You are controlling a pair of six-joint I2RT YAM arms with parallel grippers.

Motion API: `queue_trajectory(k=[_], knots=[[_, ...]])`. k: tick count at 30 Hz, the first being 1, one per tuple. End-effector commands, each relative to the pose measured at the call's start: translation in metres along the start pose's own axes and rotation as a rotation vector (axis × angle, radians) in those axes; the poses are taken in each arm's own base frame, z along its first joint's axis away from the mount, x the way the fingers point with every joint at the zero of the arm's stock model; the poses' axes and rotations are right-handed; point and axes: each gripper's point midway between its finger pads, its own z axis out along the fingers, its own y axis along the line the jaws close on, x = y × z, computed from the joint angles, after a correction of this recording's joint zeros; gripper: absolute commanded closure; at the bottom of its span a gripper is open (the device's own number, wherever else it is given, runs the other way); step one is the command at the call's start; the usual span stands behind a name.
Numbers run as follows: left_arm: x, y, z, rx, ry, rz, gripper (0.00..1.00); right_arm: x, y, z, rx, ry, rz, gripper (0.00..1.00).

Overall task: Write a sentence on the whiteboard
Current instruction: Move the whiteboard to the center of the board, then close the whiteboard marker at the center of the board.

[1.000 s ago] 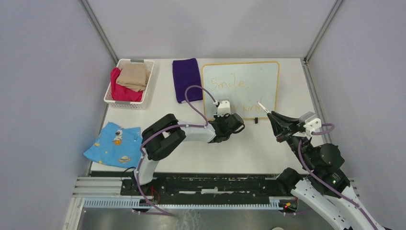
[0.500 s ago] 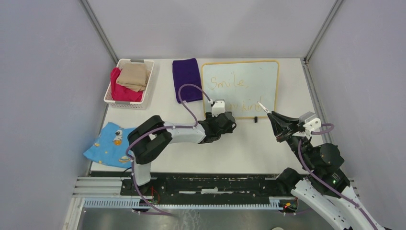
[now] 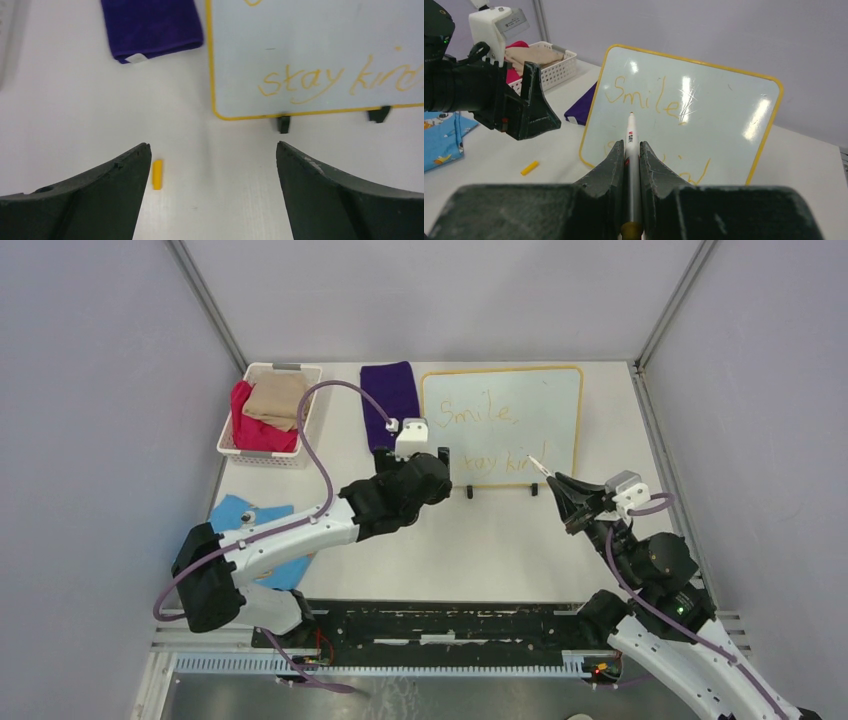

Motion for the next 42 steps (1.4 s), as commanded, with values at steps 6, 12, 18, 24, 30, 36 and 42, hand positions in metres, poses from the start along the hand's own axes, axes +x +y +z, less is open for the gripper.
queue_trajectory(k=[6,12,18,24,30,36,42], knots=[[0.012,0.083,-0.007,-0.156,0.12,0.165,0.0,-0.005,0.011,0.013,-0.044,-0.054,0.016,1.0],[0.022,0.079,0.0,0.182,0.225,-0.041,0.0,0.005,0.018,0.016,-0.08,-0.033,0.009,1.0],[0.065,0.11,0.017,0.133,0.381,0.007,0.01,0.015,0.025,0.016,-0.106,-0.045,0.027,1.0],[0.099,0.098,0.031,0.169,0.54,0.002,0.06,0.023,0.023,0.014,-0.091,-0.036,0.058,1.0],[0.106,0.106,0.043,0.1,0.59,0.044,0.18,0.023,0.022,0.013,-0.087,-0.014,0.051,1.0],[0.116,0.115,0.052,0.044,0.629,0.1,0.33,0.022,0.019,0.013,-0.068,-0.023,0.066,1.0],[0.114,0.111,0.063,0.002,0.615,0.169,0.39,0.021,0.021,0.015,-0.076,-0.016,0.072,1.0]])
